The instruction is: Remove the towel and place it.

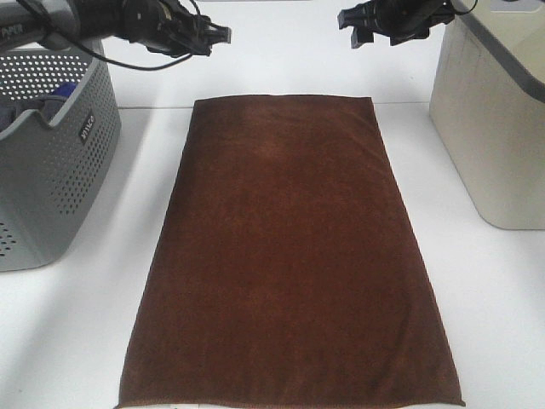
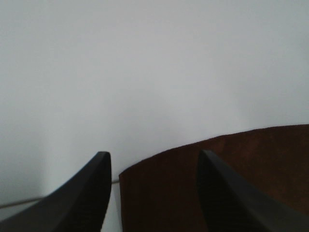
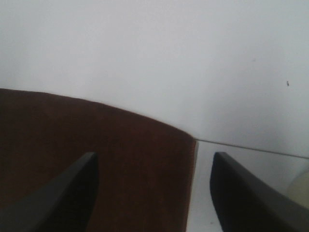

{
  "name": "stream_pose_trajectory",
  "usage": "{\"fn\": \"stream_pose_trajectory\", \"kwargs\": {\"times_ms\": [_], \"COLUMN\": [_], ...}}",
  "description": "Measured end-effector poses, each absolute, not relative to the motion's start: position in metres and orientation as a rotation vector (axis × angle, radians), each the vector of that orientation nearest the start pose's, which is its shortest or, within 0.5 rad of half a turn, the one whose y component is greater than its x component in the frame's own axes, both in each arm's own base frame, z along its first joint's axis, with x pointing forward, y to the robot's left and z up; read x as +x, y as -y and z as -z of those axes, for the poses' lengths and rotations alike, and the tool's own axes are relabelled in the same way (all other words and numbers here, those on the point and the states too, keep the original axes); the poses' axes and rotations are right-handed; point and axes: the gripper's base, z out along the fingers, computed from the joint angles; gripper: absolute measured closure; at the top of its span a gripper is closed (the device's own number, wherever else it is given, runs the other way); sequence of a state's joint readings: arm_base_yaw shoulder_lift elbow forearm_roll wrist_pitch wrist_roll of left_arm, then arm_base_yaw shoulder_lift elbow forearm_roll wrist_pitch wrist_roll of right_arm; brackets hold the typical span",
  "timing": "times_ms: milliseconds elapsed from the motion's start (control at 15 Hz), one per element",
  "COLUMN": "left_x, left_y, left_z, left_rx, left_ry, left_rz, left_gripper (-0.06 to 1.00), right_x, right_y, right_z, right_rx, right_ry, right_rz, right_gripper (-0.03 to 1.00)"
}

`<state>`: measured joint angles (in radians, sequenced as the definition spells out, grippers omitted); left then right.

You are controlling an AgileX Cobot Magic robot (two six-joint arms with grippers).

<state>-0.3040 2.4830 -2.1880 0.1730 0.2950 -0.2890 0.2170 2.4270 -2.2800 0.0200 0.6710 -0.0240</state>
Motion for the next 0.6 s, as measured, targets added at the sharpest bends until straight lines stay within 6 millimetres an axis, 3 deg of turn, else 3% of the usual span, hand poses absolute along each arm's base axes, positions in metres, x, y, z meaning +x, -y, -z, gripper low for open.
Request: {"fn": "stream_pose_trajectory", "kwargs": {"times_ms": [333,600], "left_x": [0.505,0.465], "left_y": [0.149,0.134], "left_z": [-0.272,-0.320], "left_rx": [0.087,0.069], "left_ry": [-2.351,-2.517], "left_rz": [0.121,0.046], "left_gripper": [0.42,0.42], "right_x": [0.500,0.476], "right_y": [-0.120,-0.113], "right_z": [-0.287,-0.308], "right_rx": [-0.273,-0.307], "right_ry": [-2.482,-2.610], "right_rz": [-0.214,-0.167], "right_gripper": [0.33,0.33]}}
